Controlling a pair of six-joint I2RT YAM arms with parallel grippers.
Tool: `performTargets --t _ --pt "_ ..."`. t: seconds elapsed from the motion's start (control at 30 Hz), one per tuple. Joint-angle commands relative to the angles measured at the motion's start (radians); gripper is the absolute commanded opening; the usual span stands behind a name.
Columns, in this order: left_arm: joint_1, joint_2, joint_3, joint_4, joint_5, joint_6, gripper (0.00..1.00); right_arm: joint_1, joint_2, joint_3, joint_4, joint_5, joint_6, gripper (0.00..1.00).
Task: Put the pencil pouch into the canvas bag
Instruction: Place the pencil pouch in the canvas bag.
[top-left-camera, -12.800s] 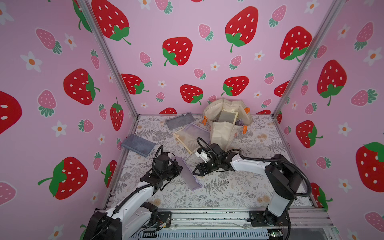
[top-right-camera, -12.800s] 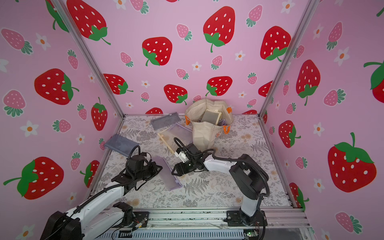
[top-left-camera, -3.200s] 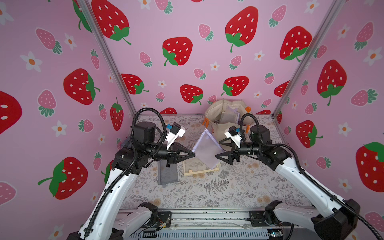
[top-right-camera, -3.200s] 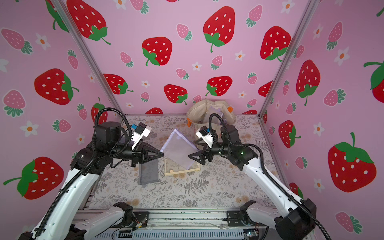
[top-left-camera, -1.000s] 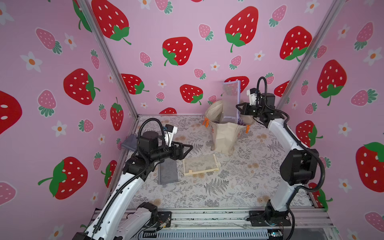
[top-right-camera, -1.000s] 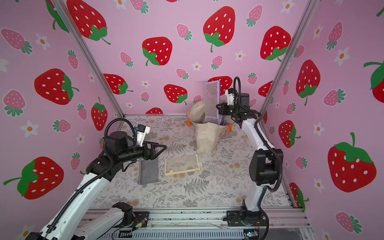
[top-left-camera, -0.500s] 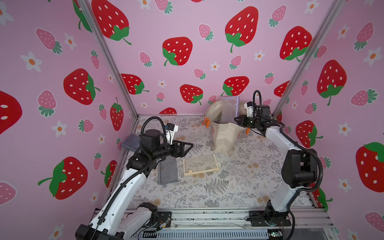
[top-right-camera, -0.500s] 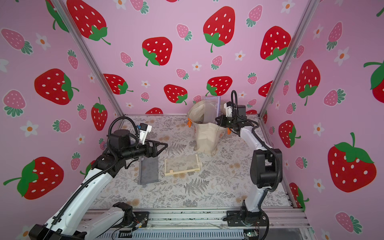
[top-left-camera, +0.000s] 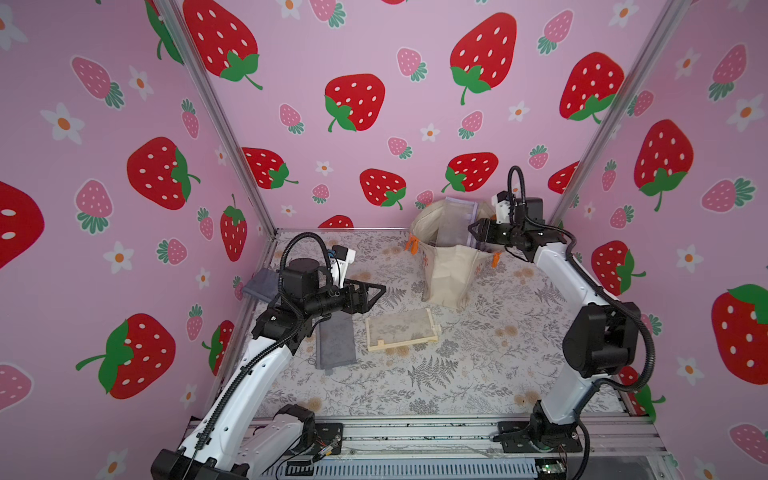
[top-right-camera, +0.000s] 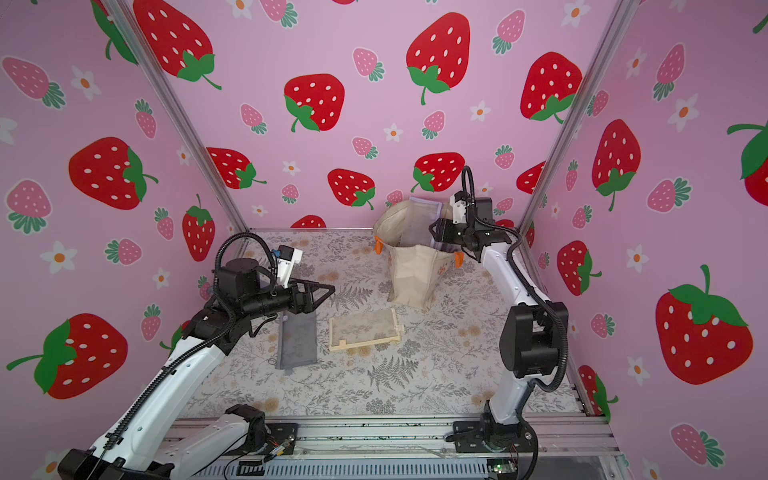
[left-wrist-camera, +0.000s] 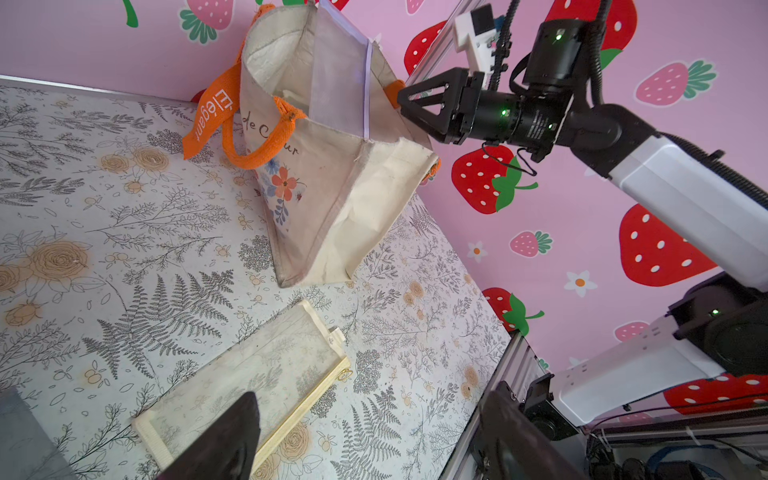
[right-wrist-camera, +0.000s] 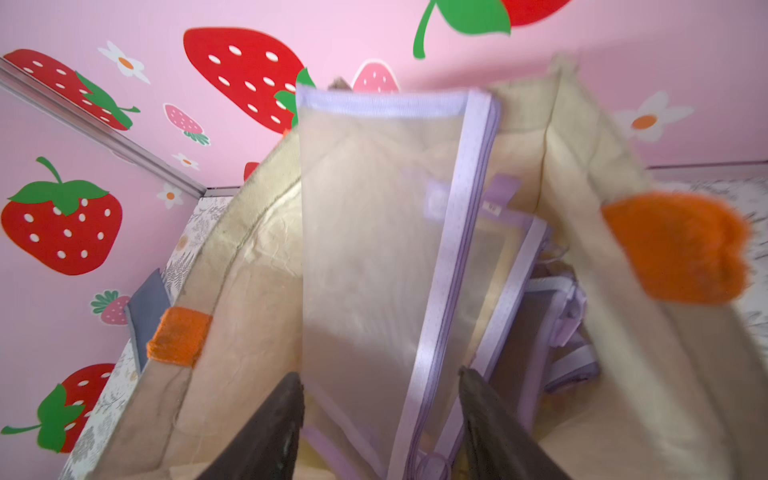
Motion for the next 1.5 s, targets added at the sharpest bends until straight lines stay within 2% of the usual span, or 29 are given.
performTargets --t 0.0,0.17,0.4,0.47,0.6,0.63,0.9,1.13,1.27,1.4,1.47 --pt "0.005 -0.004 -0.001 0.021 0.013 0.000 0.85 0.003 0.044 0.087 -0.058 0.080 -0.042 0.59" --pt "0.006 0.002 0.001 0.023 0.011 -0.001 0.85 0.003 0.178 0.245 -0.123 0.076 -0.059 0.61" --pt "0.008 0.009 0.003 0.035 0.007 0.001 0.85 0.026 0.313 0.321 -0.125 0.065 -0.073 0.58" --pt "0.008 0.012 0.000 0.041 0.010 0.000 0.85 0.028 0.327 0.313 -0.113 0.055 -0.074 0.49" --pt "0.009 0.012 -0.012 0.051 0.013 -0.004 0.84 0.040 0.310 0.251 -0.073 0.058 -0.081 0.08" --pt "0.009 0.012 -0.015 0.054 0.016 -0.006 0.84 0.043 0.306 0.240 -0.073 0.062 -0.085 0.01" --pt "0.010 0.010 -0.027 0.064 0.010 -0.007 0.84 0.076 0.290 0.219 -0.172 0.199 -0.141 0.00" --pt "0.017 0.066 0.019 -0.074 -0.107 0.005 0.85 0.096 0.193 0.200 -0.163 0.271 -0.166 0.38" --pt "0.043 0.132 0.042 -0.175 -0.189 -0.014 0.93 0.135 0.103 0.205 -0.187 0.358 -0.221 0.59" --pt "0.071 0.181 0.010 -0.181 -0.201 -0.050 0.97 0.177 0.013 0.199 -0.219 0.433 -0.275 0.72" --pt "0.081 0.207 -0.010 -0.155 -0.192 -0.072 0.97 0.190 -0.031 0.189 -0.244 0.440 -0.287 0.74"
